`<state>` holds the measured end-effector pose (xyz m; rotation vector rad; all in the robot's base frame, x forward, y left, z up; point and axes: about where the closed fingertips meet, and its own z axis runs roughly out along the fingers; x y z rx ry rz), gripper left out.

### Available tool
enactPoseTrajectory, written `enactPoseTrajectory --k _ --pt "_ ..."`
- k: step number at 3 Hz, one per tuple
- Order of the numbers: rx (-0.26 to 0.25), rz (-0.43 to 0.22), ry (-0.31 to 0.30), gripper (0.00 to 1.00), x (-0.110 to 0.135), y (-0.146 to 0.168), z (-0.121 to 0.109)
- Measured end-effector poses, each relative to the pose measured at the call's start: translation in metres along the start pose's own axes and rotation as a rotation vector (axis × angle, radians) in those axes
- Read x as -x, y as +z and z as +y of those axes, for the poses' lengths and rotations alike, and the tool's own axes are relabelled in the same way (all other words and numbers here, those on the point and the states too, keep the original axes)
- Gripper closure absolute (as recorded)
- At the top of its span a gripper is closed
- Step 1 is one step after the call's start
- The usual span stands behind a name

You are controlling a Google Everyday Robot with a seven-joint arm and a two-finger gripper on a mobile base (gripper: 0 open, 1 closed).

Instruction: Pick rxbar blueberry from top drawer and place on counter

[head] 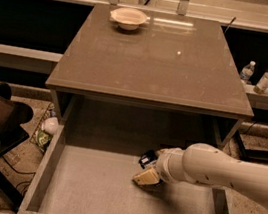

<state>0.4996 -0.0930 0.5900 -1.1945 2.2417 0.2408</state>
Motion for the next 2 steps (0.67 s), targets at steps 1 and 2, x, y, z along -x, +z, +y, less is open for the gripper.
enactPoseTrajectory --k 1,2 --pt "0.000 -0.001 -0.001 0.63 0.0009 -0.0007 0.0001" --pt "0.000 -0.001 -0.001 0.87 0.0031 -0.0038 -0.0003"
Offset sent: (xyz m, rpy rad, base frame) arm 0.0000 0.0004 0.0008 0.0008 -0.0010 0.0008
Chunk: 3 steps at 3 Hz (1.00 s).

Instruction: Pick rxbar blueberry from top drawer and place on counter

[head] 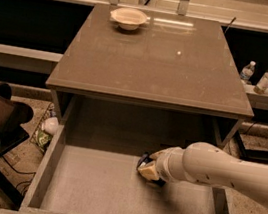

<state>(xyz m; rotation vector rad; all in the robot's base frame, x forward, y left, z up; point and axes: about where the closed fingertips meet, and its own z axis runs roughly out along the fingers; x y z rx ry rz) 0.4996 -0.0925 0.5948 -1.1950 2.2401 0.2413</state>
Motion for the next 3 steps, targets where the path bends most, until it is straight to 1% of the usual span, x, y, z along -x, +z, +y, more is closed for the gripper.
enactPoseTrajectory --k 1,2,3 --pt "0.000 -0.001 -0.002 1.00 0.001 0.000 0.000" --pt "0.028 -0.001 -0.012 1.00 0.011 0.002 0.001" --pt "0.026 -0.007 -0.025 1.00 0.049 -0.019 -0.023"
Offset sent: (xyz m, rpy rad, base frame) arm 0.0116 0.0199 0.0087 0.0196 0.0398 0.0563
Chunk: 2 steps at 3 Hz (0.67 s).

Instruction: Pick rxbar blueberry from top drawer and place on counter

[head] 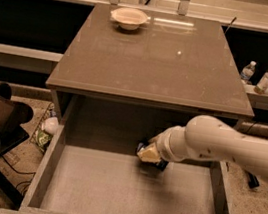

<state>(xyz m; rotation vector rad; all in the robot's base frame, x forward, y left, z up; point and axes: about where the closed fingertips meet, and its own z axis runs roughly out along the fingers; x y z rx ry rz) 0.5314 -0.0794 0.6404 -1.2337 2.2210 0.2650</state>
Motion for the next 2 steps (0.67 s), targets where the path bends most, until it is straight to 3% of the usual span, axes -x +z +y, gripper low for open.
enactPoseTrajectory --k 1,2 --pt "-0.005 0.017 -0.004 1.00 0.042 -0.040 -0.036" --pt "-0.014 0.030 -0.009 1.00 0.062 -0.061 -0.051"
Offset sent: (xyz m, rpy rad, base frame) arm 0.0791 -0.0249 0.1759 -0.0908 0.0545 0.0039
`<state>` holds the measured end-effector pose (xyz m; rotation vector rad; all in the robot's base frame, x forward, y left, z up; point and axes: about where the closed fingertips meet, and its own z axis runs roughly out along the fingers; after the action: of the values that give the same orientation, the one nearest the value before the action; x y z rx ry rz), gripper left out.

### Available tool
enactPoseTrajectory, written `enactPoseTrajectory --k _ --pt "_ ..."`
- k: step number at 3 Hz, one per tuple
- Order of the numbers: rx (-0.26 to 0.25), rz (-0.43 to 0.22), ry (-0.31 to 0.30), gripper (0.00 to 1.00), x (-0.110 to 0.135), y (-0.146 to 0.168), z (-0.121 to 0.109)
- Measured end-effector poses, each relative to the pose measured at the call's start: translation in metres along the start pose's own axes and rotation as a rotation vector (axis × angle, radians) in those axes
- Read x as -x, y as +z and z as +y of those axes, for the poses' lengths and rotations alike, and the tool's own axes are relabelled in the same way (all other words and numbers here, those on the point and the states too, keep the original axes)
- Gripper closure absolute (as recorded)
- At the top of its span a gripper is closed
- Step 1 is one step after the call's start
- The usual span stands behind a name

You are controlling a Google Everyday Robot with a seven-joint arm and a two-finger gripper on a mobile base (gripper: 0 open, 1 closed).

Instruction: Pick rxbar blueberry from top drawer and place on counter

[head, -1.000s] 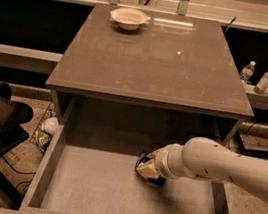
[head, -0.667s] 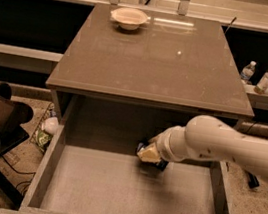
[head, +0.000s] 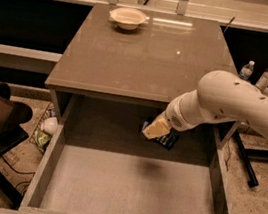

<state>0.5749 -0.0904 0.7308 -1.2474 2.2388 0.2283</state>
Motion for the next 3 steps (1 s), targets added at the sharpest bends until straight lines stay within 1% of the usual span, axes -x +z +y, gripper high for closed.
enactPoseTrajectory --k 1,2,3 --pt "0.000 0.000 0.000 1.00 -0.0027 -0.0027 0.0067" --pt "0.000 0.000 0.000 1.00 -0.0027 -0.0027 0.0067" --pt "0.018 0.001 0.012 1.00 -0.0076 0.0033 0.0133"
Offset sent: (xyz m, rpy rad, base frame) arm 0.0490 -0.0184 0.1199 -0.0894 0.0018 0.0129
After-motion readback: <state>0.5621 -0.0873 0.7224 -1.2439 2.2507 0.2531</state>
